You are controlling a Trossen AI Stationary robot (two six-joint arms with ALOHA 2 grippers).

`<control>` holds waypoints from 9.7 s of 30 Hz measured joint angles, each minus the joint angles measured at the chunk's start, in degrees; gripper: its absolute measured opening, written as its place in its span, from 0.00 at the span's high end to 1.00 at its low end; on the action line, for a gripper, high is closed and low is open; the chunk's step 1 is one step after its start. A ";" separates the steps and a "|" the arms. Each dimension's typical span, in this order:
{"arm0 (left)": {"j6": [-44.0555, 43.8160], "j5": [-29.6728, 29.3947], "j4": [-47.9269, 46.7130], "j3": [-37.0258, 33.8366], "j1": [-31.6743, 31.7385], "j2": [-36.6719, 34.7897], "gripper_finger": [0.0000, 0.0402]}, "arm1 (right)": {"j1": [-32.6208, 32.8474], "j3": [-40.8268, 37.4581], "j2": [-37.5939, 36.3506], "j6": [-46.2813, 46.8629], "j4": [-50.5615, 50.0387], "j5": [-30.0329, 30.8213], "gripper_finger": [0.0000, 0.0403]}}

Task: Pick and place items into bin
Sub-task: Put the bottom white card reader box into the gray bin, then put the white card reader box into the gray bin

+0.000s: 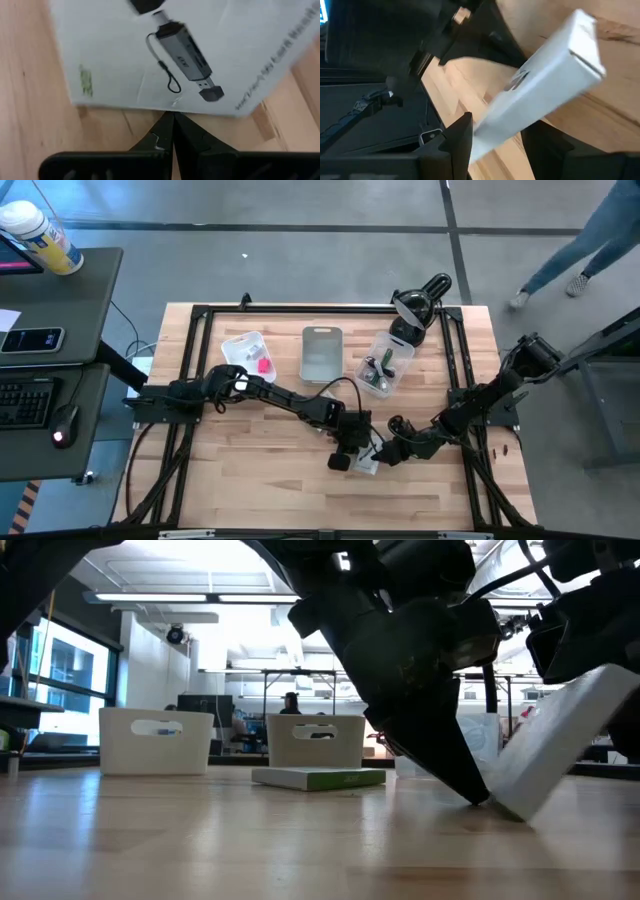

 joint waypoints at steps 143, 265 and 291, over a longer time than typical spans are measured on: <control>6.74 -52.45 -1.33 -50.96 -13.86 -73.64 1.00 | -37.97 22.23 -1.30 -36.09 -7.19 2.21 0.90; 2.28 -58.95 8.52 -53.09 -22.81 -69.49 0.99 | -30.11 38.05 0.96 -48.03 -39.35 -3.90 0.67; -19.73 -49.49 4.26 -41.92 -7.51 -37.85 1.00 | -10.26 37.90 1.05 -33.03 -60.79 12.05 0.67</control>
